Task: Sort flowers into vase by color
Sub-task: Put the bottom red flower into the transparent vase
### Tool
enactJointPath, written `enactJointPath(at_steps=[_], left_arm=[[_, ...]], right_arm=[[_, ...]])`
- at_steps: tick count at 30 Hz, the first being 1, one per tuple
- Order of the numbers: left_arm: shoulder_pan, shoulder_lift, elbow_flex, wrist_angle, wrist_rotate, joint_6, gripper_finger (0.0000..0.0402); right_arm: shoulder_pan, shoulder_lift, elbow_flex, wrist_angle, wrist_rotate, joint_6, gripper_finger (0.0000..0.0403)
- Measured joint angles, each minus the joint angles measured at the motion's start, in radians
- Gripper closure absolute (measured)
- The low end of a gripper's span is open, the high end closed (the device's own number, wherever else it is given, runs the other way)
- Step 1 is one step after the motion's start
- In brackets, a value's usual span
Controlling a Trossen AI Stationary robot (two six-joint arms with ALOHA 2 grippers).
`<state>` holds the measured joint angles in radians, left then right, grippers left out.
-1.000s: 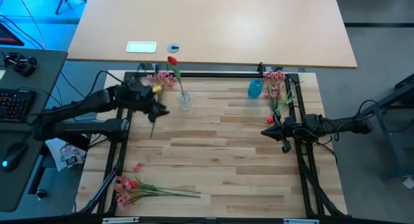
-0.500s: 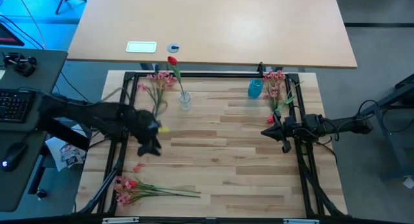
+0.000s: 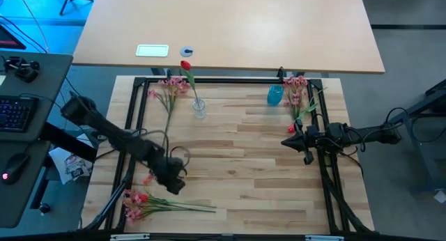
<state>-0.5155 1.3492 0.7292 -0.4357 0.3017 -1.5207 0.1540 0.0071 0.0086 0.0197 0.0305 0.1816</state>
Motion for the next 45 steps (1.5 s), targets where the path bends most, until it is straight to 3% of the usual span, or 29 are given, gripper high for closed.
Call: enactJointPath(at_steps=[3, 10, 17, 25, 29, 34, 45], left_arm=[[-0.084, 0.040, 0.000, 0.020, -0.066, -0.279, 0.0190], [-0.227, 0.062, 0.000, 0.049, -0.204, -0.583, 0.0190], [-0.266, 0.061, 0.000, 0.074, -0.230, -0.610, 0.0190], [-0.339, 0.061, 0.000, 0.156, -0.414, -0.592, 0.0190], [-0.391, 0.061, 0.000, 0.147, -0.452, -0.519, 0.0190], [-0.395, 0.061, 0.000, 0.150, -0.470, -0.311, 0.0190], [-0.313, 0.061, 0.000, 0.145, -0.393, 0.498, 0.0190]], right_arm=[[0.000, 0.000, 0.000, 0.000, 0.000, 0.000, 0.0402], [0.000, 0.000, 0.000, 0.000, 0.000, 0.000, 0.0402], [0.000, 0.000, 0.000, 0.000, 0.000, 0.000, 0.0402], [0.000, 0.000, 0.000, 0.000, 0.000, 0.000, 0.0402], [0.000, 0.000, 0.000, 0.000, 0.000, 0.000, 0.0402], [0.000, 0.000, 0.000, 0.000, 0.000, 0.000, 0.0402], [0.000, 0.000, 0.000, 0.000, 0.000, 0.000, 0.0402]])
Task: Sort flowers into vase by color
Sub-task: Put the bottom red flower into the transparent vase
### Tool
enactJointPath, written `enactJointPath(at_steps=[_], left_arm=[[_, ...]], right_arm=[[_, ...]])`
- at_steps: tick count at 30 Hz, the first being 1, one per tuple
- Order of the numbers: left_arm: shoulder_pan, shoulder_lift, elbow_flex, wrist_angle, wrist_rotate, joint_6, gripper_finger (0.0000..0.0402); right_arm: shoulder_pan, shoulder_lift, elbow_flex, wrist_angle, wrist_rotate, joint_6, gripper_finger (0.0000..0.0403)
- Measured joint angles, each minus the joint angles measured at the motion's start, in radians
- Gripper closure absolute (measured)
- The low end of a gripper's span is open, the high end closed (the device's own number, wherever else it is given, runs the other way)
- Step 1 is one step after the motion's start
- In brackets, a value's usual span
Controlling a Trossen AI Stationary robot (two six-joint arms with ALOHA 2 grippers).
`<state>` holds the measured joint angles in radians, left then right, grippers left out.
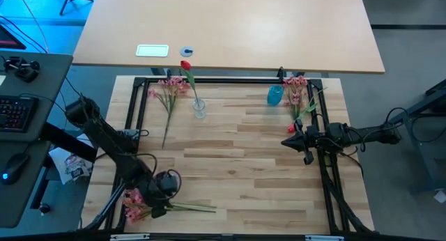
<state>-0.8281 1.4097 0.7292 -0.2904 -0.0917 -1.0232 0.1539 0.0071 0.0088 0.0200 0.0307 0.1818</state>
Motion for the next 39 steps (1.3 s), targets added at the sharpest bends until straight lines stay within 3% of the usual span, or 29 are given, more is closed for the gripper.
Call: enactJointPath(at_steps=[6, 14, 20, 27, 39], left_arm=[[0.002, 0.000, 0.013, -0.030, -0.022, 0.253, 0.0190], [-0.037, 0.000, 0.018, -0.014, -0.130, 0.539, 0.0190], [-0.026, 0.000, 0.018, 0.065, -0.140, 0.470, 0.0190], [-0.022, 0.040, 0.016, -0.047, -0.108, 0.351, 0.0190], [-0.032, 0.184, 0.016, 0.038, -0.075, 0.365, 0.0190]], right_arm=[[0.000, 0.000, 0.000, 0.000, 0.000, 0.000, 0.0402], [0.000, 0.000, 0.000, 0.000, 0.000, 0.000, 0.0402], [0.000, 0.000, 0.000, 0.000, 0.000, 0.000, 0.0402], [0.000, 0.000, 0.000, 0.000, 0.000, 0.000, 0.0402], [0.000, 0.000, 0.000, 0.000, 0.000, 0.000, 0.0402]])
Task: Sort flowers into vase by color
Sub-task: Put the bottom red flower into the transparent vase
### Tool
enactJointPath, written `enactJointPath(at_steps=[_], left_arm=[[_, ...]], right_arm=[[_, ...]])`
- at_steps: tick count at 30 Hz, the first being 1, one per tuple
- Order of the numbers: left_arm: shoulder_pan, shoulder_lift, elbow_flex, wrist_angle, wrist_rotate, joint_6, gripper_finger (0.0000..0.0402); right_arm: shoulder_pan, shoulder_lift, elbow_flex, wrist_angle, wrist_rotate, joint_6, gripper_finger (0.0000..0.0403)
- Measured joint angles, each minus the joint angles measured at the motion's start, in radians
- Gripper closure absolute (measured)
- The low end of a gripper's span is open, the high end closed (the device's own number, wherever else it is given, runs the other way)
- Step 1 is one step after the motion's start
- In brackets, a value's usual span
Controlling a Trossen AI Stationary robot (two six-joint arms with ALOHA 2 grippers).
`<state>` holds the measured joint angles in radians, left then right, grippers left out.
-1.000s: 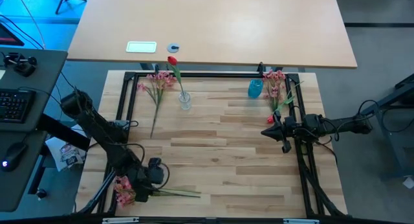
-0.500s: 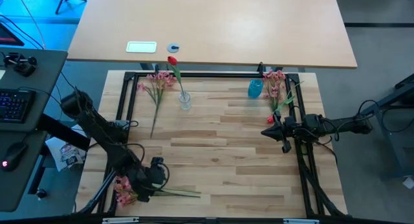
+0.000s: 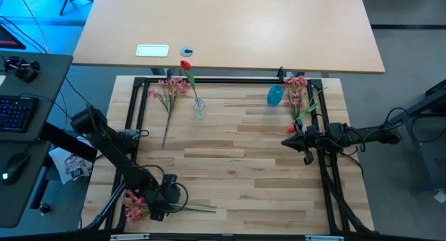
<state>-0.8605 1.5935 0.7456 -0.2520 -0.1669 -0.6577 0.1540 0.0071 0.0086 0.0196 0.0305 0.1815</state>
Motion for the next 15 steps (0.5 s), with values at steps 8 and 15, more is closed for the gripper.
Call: enactJointPath(at_steps=[8, 15], left_arm=[[0.011, -0.004, 0.000, 0.003, 0.001, -0.041, 0.0190], [0.009, -0.004, 0.000, -0.053, 0.010, -0.032, 0.0192]], right_arm=[[0.000, 0.000, 0.000, 0.000, 0.000, 0.000, 0.0402], [0.000, 0.000, 0.000, 0.000, 0.000, 0.000, 0.0402]])
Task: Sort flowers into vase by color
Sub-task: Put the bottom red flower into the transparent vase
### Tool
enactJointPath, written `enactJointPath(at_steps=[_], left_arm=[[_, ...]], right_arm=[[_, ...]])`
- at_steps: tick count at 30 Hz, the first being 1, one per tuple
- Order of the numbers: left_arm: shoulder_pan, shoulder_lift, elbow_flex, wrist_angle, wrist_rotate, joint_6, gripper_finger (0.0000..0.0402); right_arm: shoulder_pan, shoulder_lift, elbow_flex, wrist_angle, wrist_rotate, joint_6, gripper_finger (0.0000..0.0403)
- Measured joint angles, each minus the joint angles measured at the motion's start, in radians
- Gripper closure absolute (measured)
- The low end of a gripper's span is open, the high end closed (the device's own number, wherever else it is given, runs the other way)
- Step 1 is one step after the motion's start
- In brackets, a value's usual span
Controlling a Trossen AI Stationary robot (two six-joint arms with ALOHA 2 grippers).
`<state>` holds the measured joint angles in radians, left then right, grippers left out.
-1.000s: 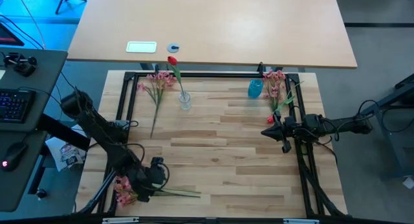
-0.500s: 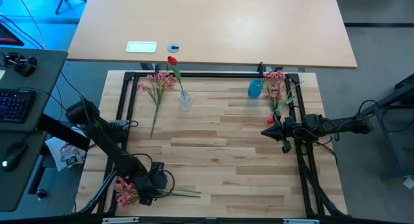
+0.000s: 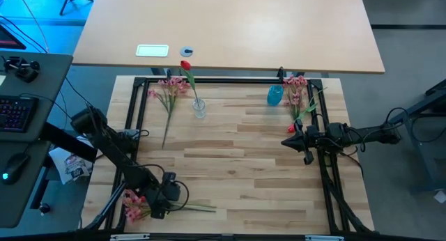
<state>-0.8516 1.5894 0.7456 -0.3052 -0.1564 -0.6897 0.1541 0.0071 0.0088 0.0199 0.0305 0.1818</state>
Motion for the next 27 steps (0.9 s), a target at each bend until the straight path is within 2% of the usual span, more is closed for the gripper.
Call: enactJointPath(at_steps=[3, 13, 19, 27], left_arm=[[0.000, 0.000, 0.000, -0.011, 0.000, 0.011, 0.0206], [0.012, 0.000, 0.000, 0.009, 0.022, -0.016, 0.0293], [0.014, 0.000, 0.000, 0.043, 0.016, -0.015, 0.0304], [0.014, 0.000, 0.000, -0.031, 0.014, -0.014, 0.0305]], right_arm=[[0.000, 0.000, 0.000, 0.000, 0.000, 0.000, 0.0402], [0.000, 0.000, 0.000, 0.000, 0.000, 0.000, 0.0402], [0.000, 0.000, 0.000, 0.000, 0.000, 0.000, 0.0402], [0.000, 0.000, 0.000, 0.000, 0.000, 0.000, 0.0402]])
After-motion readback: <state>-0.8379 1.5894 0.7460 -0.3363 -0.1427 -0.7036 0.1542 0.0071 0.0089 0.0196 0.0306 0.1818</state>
